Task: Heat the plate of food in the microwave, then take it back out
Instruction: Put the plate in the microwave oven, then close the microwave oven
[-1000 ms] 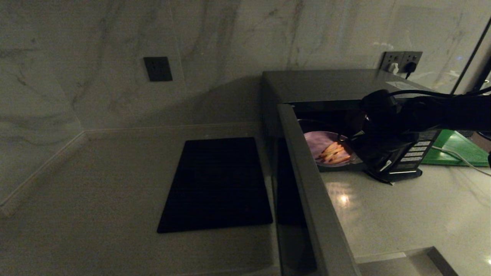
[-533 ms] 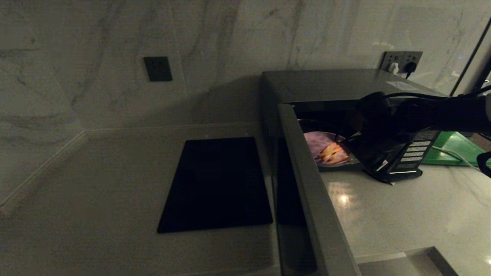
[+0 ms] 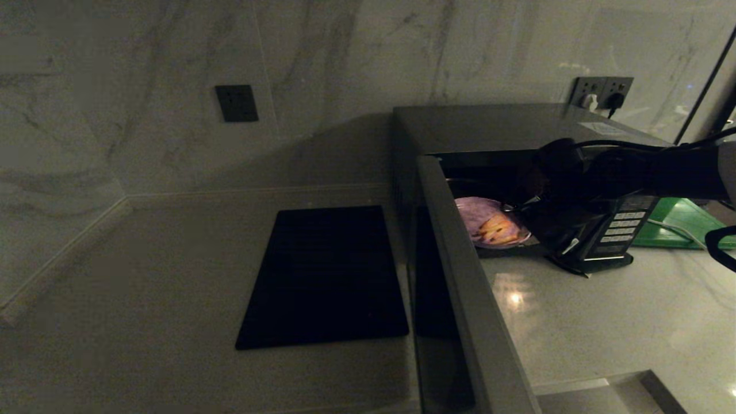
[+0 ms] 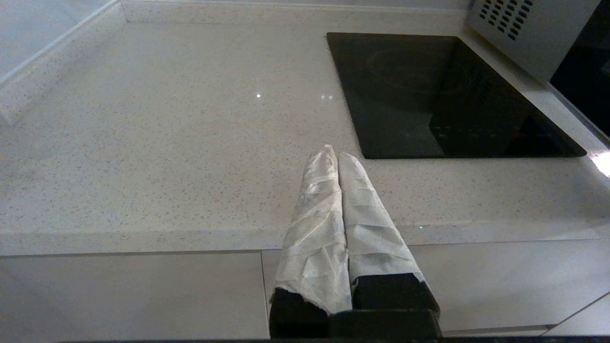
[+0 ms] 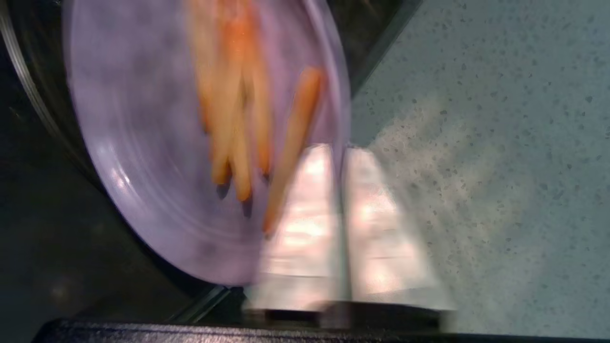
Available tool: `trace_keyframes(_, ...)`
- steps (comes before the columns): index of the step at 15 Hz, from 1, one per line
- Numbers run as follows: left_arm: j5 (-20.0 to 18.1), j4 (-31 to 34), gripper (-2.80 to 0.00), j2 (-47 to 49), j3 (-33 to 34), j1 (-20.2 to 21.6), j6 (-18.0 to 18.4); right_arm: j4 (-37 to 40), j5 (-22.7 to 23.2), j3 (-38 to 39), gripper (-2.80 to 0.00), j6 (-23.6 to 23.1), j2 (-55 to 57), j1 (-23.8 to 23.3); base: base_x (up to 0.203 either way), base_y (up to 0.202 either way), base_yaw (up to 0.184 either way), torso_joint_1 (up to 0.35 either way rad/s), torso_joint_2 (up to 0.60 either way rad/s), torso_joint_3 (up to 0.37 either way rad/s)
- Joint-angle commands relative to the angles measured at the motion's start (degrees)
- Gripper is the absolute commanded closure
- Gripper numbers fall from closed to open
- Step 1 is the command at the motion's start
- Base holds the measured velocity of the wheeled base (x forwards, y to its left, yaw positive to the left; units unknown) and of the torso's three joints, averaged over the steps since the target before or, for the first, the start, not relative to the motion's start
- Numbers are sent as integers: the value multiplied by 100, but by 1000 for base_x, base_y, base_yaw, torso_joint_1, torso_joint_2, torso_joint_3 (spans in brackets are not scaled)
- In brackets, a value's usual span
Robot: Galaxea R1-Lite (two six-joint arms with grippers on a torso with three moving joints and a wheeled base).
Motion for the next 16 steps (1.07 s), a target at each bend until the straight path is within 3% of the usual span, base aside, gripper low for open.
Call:
trace_keyframes(1,5,-2,0,4,0,4,-5,24,-4,-2,-280,-15,-8,3,0,0,0,0,0,0)
trace_keyframes(8,5,-2,0,4,-8,4,-5,52,-13,57,-280,-44,-402,-1,0,0,0,0,0,0)
trace_keyframes(16,5,-2,0,4,0,4,-5,54,-10,650,-280,-187,-1143,-1,0,0,0,0,0,0)
